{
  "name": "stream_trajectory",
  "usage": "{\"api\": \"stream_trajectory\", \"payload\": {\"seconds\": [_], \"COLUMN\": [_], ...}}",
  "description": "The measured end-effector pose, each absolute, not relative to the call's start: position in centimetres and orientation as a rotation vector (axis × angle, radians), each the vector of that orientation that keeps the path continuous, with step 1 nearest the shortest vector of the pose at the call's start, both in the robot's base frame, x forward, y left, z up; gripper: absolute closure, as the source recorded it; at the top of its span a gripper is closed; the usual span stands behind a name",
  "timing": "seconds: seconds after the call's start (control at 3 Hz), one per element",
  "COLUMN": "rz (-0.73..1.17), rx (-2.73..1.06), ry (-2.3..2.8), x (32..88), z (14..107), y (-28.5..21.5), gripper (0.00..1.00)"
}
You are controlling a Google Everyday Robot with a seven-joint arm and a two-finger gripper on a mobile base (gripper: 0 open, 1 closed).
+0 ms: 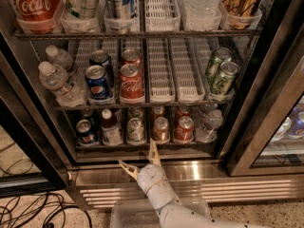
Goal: Pick 7up can from bottom shelf of fridge
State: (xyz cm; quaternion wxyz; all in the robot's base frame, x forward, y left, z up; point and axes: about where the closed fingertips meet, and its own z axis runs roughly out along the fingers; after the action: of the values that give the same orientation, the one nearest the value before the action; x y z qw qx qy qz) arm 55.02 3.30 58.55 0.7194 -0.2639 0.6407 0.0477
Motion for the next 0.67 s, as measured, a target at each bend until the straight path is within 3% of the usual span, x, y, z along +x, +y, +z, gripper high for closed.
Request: {"api": "stream_trajectory", "payload": {"seconds": [0.33, 0.67], "rz": [0.093, 0.077], "rx": [-0.563, -0.544], "ry": [1.392, 1.375], "x": [55.65, 56.26], "z": [59.01, 59.22], "y": [3.26, 3.25], "gripper": [0.26, 0.26]}}
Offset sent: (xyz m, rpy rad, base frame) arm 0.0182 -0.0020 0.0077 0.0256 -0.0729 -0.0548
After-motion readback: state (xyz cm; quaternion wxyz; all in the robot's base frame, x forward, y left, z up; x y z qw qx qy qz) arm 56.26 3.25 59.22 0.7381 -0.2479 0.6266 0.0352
